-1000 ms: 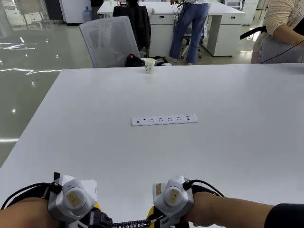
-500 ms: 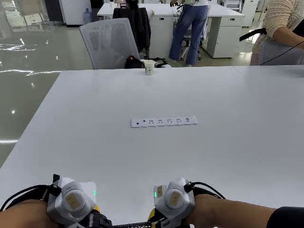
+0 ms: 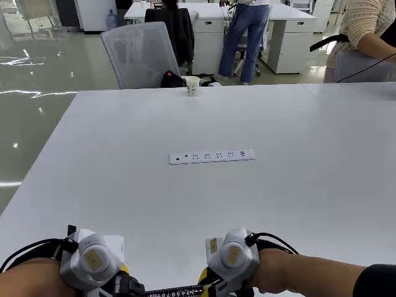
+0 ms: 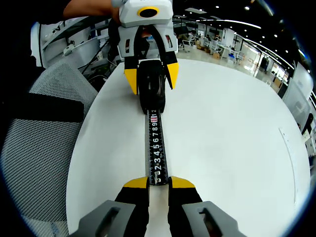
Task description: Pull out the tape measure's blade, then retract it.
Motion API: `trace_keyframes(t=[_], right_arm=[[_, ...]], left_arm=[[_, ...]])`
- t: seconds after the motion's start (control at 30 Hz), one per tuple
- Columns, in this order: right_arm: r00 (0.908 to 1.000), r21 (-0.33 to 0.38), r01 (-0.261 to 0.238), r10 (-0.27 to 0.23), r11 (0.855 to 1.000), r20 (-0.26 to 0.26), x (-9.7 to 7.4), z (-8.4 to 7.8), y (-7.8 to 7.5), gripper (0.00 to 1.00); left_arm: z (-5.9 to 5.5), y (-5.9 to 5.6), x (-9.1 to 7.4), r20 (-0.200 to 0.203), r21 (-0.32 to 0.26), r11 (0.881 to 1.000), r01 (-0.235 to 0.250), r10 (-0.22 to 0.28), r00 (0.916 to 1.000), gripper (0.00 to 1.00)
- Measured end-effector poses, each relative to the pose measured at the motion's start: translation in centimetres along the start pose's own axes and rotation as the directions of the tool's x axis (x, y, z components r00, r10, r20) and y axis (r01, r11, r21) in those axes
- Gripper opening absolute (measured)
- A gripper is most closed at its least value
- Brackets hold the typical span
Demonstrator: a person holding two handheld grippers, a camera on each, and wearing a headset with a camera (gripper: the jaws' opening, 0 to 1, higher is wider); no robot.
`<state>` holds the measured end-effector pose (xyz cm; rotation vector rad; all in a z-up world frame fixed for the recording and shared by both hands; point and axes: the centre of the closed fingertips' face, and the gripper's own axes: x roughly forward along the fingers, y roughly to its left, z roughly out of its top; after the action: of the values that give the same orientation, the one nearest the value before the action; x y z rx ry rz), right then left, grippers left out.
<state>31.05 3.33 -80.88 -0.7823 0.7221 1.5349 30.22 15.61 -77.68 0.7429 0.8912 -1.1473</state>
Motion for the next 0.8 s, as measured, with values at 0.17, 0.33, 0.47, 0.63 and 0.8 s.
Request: trace_keyframes(t=[0.17, 0.33, 0.47, 0.63, 0.8], right_arm=[[1.0000, -0.009, 0.001, -0.001, 1.000, -0.007, -0.3, -0.4, 0.0, 0.11], [1.0000, -0.004, 0.000, 0.000, 1.000, -0.006, -0.4, -0.6, 0.0, 0.11], [1.0000, -0.004, -0.001, 0.001, 1.000, -0.007, -0.6, -0.7, 0.0, 0.11], [0.9999, 0.000, 0.003, -0.003, 1.000, -0.011, -0.9, -1.1, 0.0, 0.11], [0.9999, 0.002, 0.005, -0.005, 1.000, -0.011, -1.1, -1.5, -0.1, 0.11]], left_arm=[[0.0, 0.0, 0.0, 0.000, -0.001, 1.000, 0.000, 0.000, 1.0000, 0.32], [0.0, 0.0, 0.0, 0.000, -0.002, 1.000, 0.000, 0.000, 1.0000, 0.32], [0.0, 0.0, -0.1, 0.000, -0.001, 1.000, -0.002, 0.002, 1.0000, 0.32], [0.0, 0.1, -0.1, -0.001, 0.001, 1.000, -0.003, 0.003, 1.0000, 0.32], [0.0, 0.1, -0.1, -0.001, 0.002, 1.000, -0.004, 0.004, 1.0000, 0.32]])
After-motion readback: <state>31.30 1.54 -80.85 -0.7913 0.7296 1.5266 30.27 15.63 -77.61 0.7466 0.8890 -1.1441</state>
